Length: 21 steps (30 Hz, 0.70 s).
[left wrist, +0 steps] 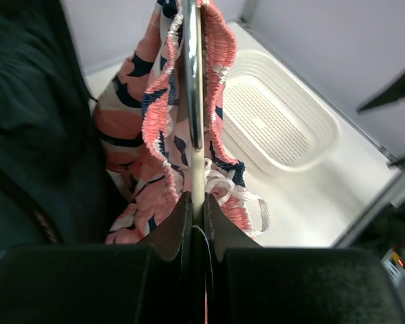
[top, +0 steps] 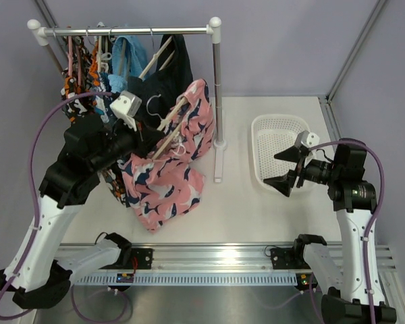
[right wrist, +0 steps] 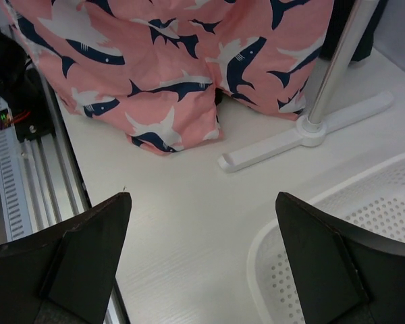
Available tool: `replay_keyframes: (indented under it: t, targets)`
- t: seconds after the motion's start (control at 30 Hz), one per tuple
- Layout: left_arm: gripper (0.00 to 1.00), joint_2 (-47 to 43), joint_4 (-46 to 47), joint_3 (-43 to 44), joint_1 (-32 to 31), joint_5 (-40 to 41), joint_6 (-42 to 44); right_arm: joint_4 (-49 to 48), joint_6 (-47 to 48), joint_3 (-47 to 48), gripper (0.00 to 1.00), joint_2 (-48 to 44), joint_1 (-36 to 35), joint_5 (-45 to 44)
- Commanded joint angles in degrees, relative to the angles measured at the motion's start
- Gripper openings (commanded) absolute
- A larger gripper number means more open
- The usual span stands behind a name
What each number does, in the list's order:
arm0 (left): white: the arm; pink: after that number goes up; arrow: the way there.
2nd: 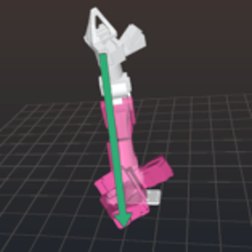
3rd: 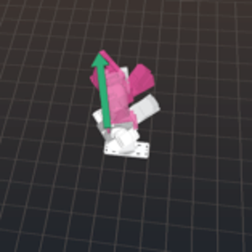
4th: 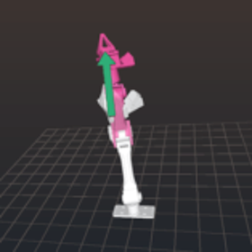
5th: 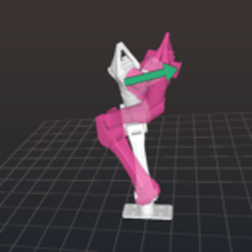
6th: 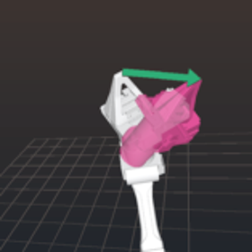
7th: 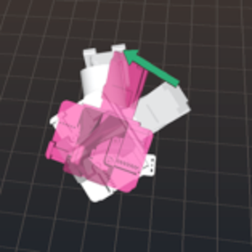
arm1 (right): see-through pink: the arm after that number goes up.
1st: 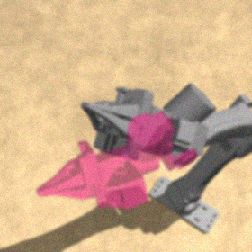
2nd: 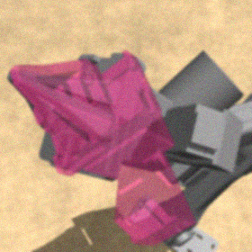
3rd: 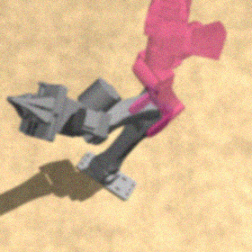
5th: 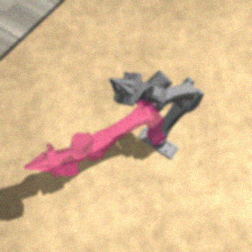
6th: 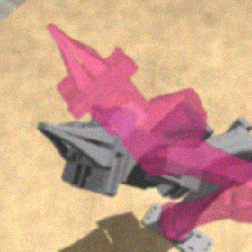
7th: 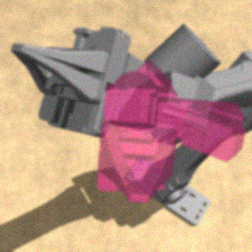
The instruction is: Remove the shorts from the hanger
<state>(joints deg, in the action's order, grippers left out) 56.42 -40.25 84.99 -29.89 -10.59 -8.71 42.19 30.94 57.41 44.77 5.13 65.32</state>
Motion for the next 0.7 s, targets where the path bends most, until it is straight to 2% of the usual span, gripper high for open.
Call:
replay_keyframes:
  t: [0.0, 0.17, 0.3, 0.47, 0.67]
  targets:
    - [0.0, -2.5, 2.0, -2.6, 0.1, -12.1, 2.5, 8.9, 17.1, 9.5, 0.98, 0.3, -0.5, 6.2]
    - [0.0, -5.2, 2.5, -6.9, -0.6, -19.7, 3.7, 19.9, 29.3, 22.6, 0.99, 4.0, -0.4, 9.5]
    - [0.0, -5.6, 1.6, -8.3, -2.9, -24.1, 4.6, 20.3, 27.3, 31.3, 0.99, 10.1, -0.4, 10.2]
    - [0.0, -6.1, 1.7, -8.9, -7.5, -24.5, 5.5, 22.5, 23.2, 39.4, 0.99, 17.9, -0.7, 12.5]
    - [0.0, -6.2, 2.1, -8.9, -10.0, -26.6, 4.8, 22.4, 21.5, 38.1, 0.99, 20.9, -3.0, 9.8]
